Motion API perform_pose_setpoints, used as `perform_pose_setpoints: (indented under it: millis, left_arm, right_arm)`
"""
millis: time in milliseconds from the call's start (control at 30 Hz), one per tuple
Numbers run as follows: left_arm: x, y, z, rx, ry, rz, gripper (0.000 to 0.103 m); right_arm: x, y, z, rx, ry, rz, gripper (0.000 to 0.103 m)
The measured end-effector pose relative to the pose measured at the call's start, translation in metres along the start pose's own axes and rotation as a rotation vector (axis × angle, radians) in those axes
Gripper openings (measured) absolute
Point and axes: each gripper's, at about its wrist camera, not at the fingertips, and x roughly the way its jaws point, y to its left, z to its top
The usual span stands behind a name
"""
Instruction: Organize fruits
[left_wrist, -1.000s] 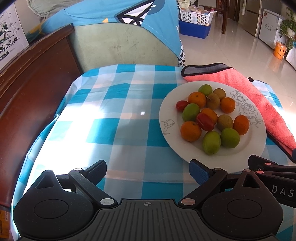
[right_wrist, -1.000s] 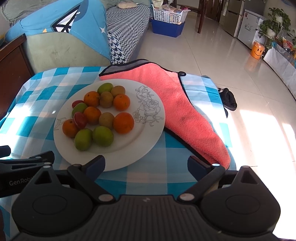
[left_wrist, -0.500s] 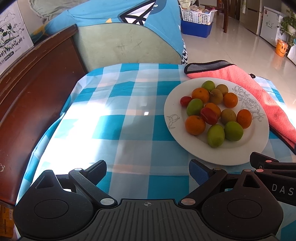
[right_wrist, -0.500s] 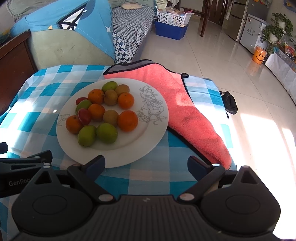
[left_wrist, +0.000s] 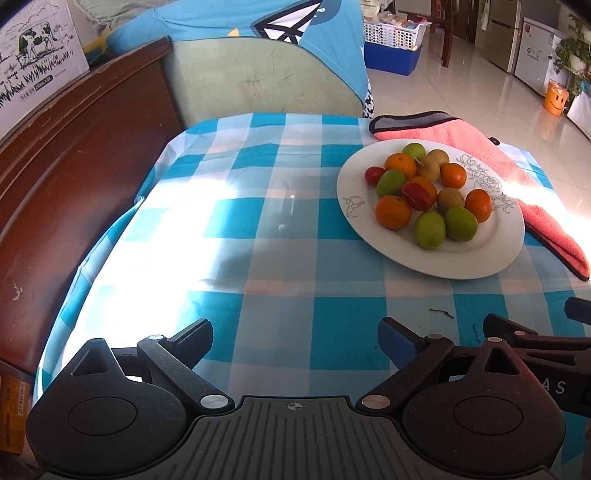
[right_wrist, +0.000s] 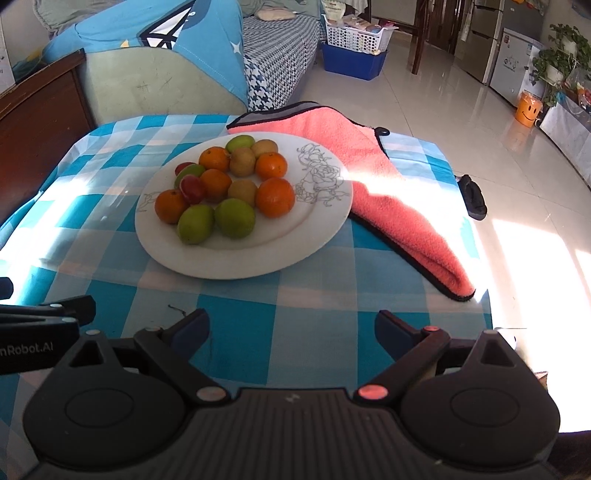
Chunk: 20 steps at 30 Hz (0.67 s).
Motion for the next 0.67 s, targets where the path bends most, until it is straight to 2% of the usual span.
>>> perform_pose_setpoints:
  millis: [200, 367, 500, 667]
  left_arm:
    - [-0.016, 0.012, -0.004, -0.029, -0.025, -0.015, 0.097]
    - [-0.025, 0.018, -0.008, -0.044, -0.037, -0.033, 0.097]
    - [-0.03, 0.021, -0.011, -0.058, -0.042, -0.038, 0.097]
    - [-0.034, 0.023, -0.014, -0.069, -0.049, -0.047, 0.097]
  right_arm:
    - [-0.006, 0.007, -0.021, -0.009, -0.045, 0.064, 0.096]
    - [-0.009, 0.022, -0.035, -0.09, -0.092, 0.11, 0.096]
    - [-0.006, 0.031, -0.044, -0.136, -0.095, 0.161, 0.096]
    - [-0.004, 0.04, -0.053, -0.204, -0.142, 0.161, 0.1]
